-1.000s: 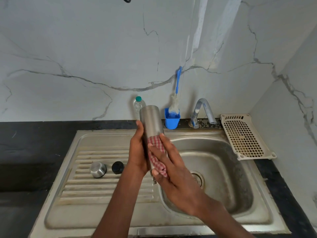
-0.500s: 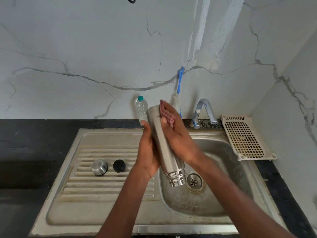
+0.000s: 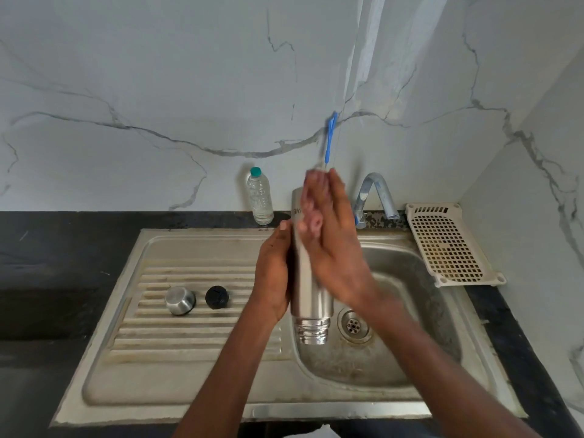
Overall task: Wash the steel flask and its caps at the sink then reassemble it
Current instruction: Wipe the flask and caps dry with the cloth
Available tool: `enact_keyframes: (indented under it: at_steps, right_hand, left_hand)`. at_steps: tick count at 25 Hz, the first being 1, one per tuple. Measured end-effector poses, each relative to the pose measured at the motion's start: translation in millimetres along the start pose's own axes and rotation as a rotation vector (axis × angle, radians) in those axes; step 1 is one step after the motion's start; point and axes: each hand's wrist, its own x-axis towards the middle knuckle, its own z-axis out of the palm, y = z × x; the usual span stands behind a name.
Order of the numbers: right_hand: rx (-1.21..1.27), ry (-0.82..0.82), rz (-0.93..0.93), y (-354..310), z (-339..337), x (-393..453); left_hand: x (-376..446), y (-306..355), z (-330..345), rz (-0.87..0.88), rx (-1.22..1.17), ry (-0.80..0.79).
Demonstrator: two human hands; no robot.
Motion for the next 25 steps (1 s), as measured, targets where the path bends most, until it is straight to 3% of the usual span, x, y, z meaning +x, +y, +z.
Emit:
enact_keyframes:
  at_steps: [3, 5, 8, 11, 15, 18, 20, 25]
  right_hand:
    - [0.456, -0.014, 0.238, -4.7, -5.7, 25.6]
    - [0.553, -0.115, 0.306, -8.9, -3.0, 11.8]
    - [0.541, -0.215, 0.238, -9.1, 4.4, -39.1]
    - [0.251, -0.268, 0.039, -10.2, 3.5, -75.5]
    - [-0.057, -0.093, -0.085, -10.8, 0.1, -37.0]
    - [0.264, 0.030, 0.131, -14.5, -7.4, 11.6]
    - [0.547, -0.042, 0.320, -15.9, -12.6, 24.7]
    - [0.525, -0.245, 0.280, -17.6, 1.0, -40.2]
  left_hand:
    - [-7.9, 7.0, 9.3, -0.068, -0.046, 0.004]
    - [-7.6, 14.4, 7.8, -0.074, -0.105, 0.028]
    - [0.1, 25.0, 0.4, -0.043, -0.166, 0.088]
    - [11.2, 15.2, -12.4, 0.008, -0.135, 0.146]
    - [3.0, 9.4, -5.4, 0.025, 0.007, 0.061]
    - [-7.8, 11.5, 5.9, -0.022, 0.024, 0.016]
    - [-13.5, 17.1, 13.8, -0.056, -0.013, 0.024]
    - [2.0, 32.3, -1.4, -0.003, -0.139, 0.201]
